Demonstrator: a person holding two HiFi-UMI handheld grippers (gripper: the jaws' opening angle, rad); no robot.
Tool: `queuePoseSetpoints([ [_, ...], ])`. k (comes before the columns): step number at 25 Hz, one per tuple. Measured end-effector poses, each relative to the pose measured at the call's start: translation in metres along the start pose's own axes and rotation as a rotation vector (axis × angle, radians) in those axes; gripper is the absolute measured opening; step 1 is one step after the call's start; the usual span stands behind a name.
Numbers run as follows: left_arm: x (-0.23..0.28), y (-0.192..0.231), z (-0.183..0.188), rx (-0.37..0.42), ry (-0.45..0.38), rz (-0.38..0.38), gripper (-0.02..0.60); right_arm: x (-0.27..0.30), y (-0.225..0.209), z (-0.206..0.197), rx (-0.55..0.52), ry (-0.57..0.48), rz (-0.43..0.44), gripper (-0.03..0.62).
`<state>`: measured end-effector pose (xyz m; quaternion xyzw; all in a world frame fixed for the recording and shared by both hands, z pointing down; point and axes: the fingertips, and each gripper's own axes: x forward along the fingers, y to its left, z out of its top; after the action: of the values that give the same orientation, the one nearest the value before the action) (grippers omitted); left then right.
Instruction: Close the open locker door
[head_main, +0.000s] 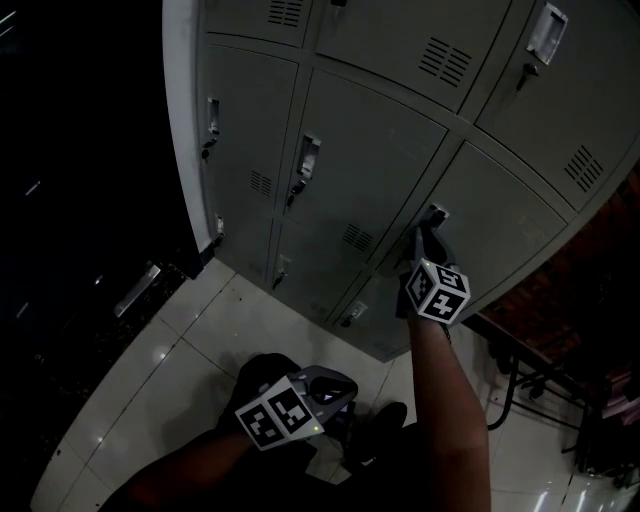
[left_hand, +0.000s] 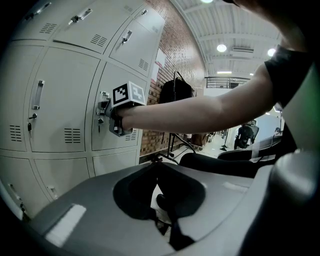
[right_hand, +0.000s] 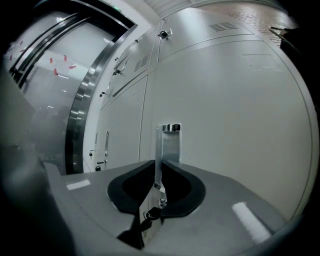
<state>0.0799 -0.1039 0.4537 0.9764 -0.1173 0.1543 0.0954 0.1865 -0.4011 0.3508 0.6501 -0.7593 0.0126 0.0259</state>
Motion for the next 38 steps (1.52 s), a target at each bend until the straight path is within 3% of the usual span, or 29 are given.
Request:
queuePoseSetpoints([
  [9,-0.003,0.003,-0.003,0.003,0.009,0.008,0.012,-0.057,0.014,0.004,0.003,-0.031,0.113,0.025],
  [19,0.000,0.003,-0.008,0.016,0.025,0.016,0.012,-0.163,0.040,0.009,-0.072,-0.044,0.330,0.003],
  [29,-0.001,0.003,-0.007,0.017,0.023,0.017,0.012,-0.251,0.015,-0.027,-0.020,0.010,0.327,0.003],
  [34,0.000,0.002,-0.006,0.016,0.019,0.018,0.012,-0.285,0.003,-0.056,0.084,0.046,0.300,0.003],
  [38,-0.001,0.003,-0.005,0.011,0.014,0.015,0.012,-0.304,0.011,-0.077,0.159,0.060,0.331,0.003],
])
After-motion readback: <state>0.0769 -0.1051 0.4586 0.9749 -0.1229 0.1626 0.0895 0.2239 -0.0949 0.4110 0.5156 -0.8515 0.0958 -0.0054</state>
